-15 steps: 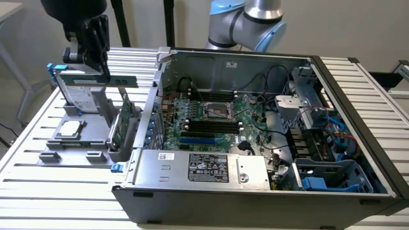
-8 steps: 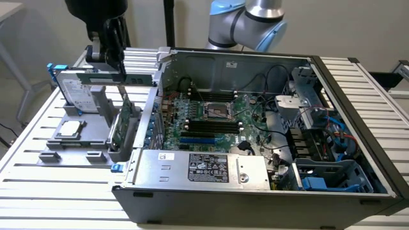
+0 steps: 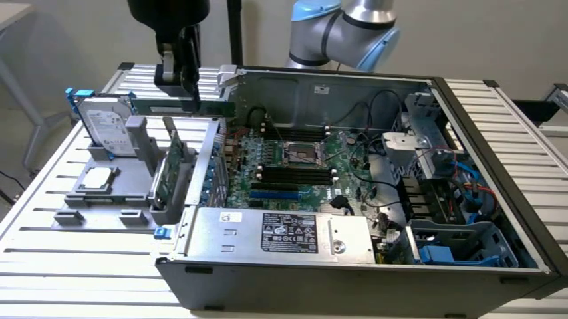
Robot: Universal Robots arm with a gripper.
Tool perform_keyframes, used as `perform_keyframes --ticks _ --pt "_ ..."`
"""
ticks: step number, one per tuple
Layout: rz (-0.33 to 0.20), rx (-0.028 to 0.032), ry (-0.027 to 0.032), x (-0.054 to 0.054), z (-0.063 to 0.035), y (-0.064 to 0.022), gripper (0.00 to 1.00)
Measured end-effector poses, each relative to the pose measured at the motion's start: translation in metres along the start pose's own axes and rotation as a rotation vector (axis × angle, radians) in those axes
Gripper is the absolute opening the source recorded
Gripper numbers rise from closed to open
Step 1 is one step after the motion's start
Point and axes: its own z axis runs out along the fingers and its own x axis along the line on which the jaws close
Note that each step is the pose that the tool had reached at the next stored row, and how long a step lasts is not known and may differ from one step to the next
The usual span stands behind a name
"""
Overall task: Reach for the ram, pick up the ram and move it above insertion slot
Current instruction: 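Pick up the ram and move it above insertion slot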
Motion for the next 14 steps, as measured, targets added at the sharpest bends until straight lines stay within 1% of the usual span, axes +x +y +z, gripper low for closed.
perform_keyframes --ticks 8,14 --pt "0.0 0.0004 -0.0122 -0.002 -0.0007 -0.0331 0.13" --pt "0.0 -0.0003 -0.0167 -0.004 -0.0013 -0.0607 0.13"
